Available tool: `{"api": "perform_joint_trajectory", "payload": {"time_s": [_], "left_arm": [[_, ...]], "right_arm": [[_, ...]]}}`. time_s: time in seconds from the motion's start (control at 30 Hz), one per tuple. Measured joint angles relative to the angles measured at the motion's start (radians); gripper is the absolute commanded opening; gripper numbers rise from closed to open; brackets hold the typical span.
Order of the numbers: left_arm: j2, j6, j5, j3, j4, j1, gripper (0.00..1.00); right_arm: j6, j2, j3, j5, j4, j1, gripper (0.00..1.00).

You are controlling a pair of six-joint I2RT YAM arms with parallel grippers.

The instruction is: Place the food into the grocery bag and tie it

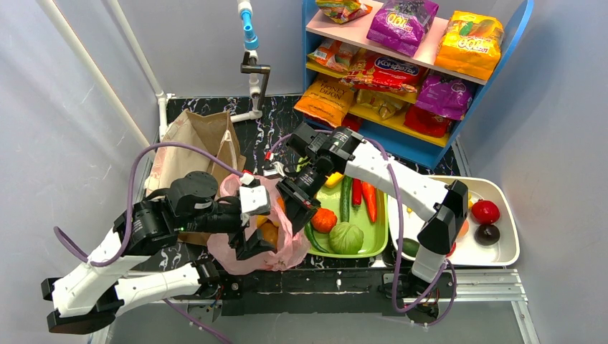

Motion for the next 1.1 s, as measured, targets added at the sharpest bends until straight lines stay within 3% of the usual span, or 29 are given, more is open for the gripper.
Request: {"api": "perform_joint_trajectory", "payload": {"time_s": [0.43, 1.1], "left_arm": [[0.055, 0.094, -0.075, -0.018, 0.087, -0.073, 0.81], [0.121, 0.285, -0.299, 0.050, 0.036, -0.278, 0.83]], "right_arm": [[0.008, -0.021, -0.014, -0.021, -0.001, 0.000, 0.01], [0.002, -0.022, -0.057, -0.081, 0.029, -0.001, 0.01]]}}
